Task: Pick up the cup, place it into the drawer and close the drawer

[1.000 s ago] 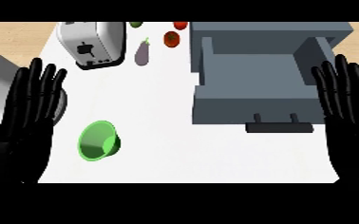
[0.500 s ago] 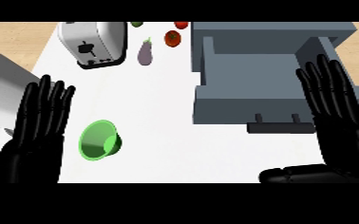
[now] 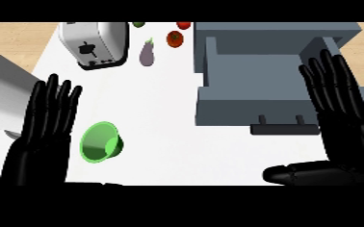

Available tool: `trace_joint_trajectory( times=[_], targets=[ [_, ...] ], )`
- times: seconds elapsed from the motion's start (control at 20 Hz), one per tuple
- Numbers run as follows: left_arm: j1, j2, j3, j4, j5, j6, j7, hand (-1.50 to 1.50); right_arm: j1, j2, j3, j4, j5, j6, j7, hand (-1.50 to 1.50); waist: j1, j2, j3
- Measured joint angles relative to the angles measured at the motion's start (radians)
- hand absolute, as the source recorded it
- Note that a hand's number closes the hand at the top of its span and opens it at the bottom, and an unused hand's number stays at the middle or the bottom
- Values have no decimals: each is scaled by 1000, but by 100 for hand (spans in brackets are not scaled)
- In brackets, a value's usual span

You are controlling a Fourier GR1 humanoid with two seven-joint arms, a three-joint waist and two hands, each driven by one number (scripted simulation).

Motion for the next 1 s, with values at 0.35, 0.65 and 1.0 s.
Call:
trace_joint_trajectory(
  times=[0.35,0.65,1.0],
  targets=[
    [18,8,27,38,15,-5,-23,-150,-14,4,-12,44,3,8,-27,-150,0,0,0],
    [55,5,38,70,13,-7,-51,-150,-27,6,-21,53,1,6,-32,-150,1,0,0],
    [90,13,79,145,21,-25,-93,-150,-43,-2,-29,38,1,4,-3,-150,1,0,0]
  ],
)
